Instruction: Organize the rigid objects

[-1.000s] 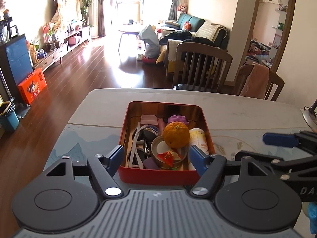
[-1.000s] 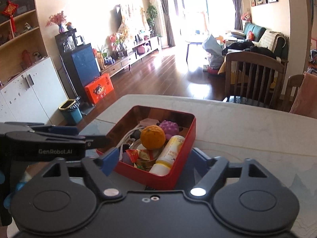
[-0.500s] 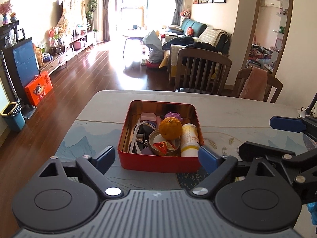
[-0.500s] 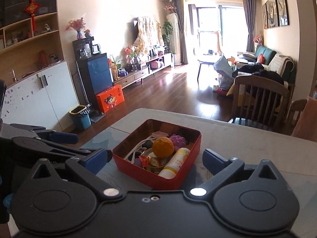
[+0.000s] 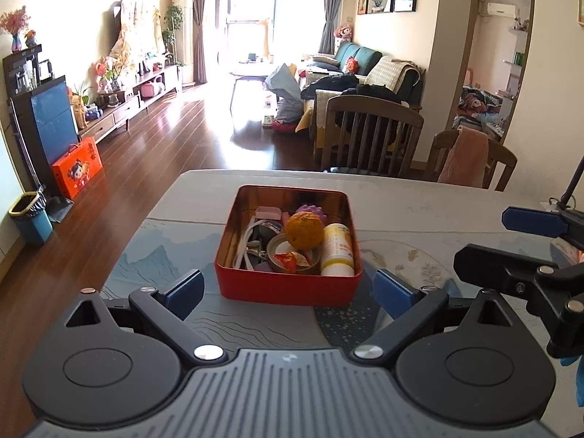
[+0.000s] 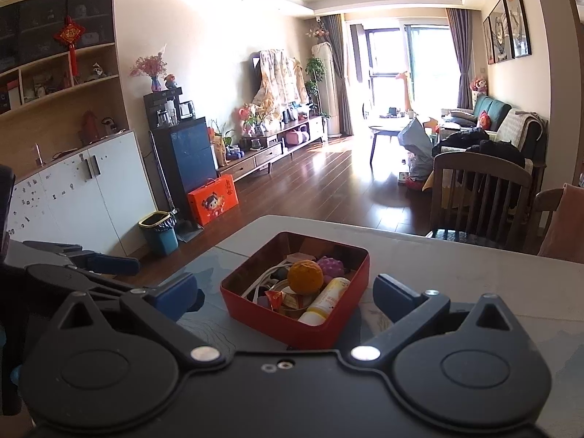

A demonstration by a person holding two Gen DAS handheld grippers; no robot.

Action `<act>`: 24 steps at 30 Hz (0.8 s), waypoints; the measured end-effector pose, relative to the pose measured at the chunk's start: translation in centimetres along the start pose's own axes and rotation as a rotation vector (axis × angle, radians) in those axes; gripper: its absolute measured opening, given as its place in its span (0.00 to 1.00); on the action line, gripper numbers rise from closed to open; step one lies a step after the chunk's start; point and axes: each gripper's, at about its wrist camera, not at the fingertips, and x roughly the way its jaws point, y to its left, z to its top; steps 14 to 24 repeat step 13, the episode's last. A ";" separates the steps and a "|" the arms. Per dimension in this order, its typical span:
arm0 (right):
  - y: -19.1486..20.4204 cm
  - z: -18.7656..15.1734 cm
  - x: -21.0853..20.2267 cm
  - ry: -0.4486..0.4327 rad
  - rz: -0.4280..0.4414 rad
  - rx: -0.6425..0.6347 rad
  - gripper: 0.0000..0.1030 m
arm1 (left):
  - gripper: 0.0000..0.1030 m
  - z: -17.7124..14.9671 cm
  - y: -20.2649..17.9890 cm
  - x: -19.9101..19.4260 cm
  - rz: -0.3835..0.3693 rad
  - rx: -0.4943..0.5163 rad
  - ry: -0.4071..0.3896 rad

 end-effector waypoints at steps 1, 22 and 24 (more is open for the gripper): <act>-0.1 -0.1 -0.2 -0.002 -0.003 0.003 1.00 | 0.97 -0.1 -0.1 -0.1 0.000 -0.005 -0.001; -0.9 -1.7 -1.2 0.017 -0.031 0.047 1.00 | 0.97 -0.8 -1.0 -0.5 0.012 -0.011 0.007; -0.9 -1.7 -1.2 0.017 -0.031 0.047 1.00 | 0.97 -0.8 -1.0 -0.5 0.012 -0.011 0.007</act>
